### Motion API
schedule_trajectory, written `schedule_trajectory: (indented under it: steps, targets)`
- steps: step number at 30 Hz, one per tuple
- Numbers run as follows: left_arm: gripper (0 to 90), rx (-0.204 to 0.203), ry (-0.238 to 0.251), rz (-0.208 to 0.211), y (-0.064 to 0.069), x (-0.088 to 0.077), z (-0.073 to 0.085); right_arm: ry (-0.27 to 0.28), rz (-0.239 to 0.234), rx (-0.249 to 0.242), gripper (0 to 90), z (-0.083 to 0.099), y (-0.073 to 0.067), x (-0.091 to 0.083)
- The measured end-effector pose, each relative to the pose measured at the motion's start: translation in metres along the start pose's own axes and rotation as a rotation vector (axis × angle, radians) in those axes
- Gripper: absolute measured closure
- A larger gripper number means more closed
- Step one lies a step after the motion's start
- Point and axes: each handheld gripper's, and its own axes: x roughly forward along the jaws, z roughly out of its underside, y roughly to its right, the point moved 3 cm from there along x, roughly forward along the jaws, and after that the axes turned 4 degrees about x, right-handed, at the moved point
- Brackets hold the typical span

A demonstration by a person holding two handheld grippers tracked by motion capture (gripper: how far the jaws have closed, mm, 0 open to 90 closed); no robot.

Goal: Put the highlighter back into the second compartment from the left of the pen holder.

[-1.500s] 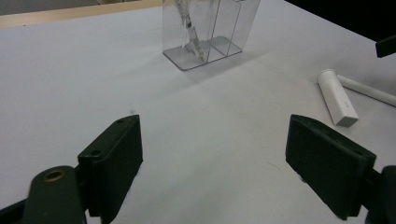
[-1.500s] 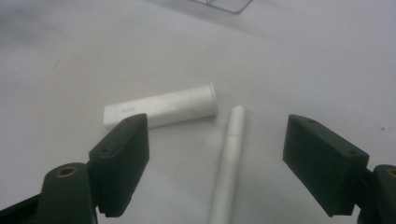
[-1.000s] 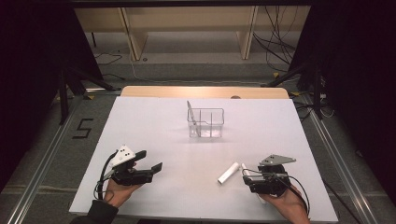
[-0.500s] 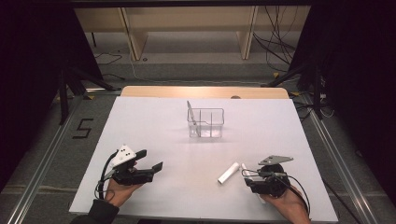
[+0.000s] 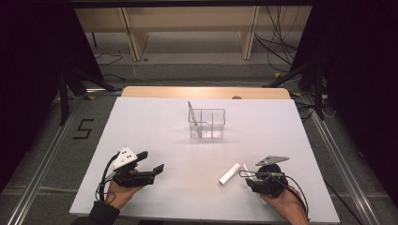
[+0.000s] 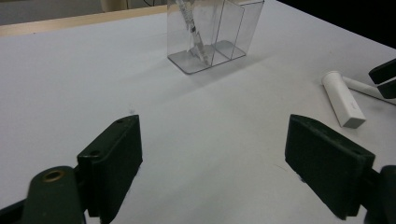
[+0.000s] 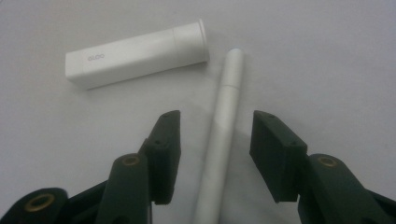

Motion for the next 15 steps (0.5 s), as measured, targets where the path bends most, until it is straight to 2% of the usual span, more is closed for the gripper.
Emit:
schedule_trajectory:
  steps: [7,15]
  targets:
    - [18.7,0.005,-0.007,0.005,0.0012,0.0010,0.0009,-0.019,0.023,0.005,59.9,-0.0008,-0.0011,0.0043]
    - [18.7,0.008,-0.006,0.010,0.0019,0.0014,0.0013,-0.040,0.045,-0.011,69.1,0.0001,-0.0036,0.0100]
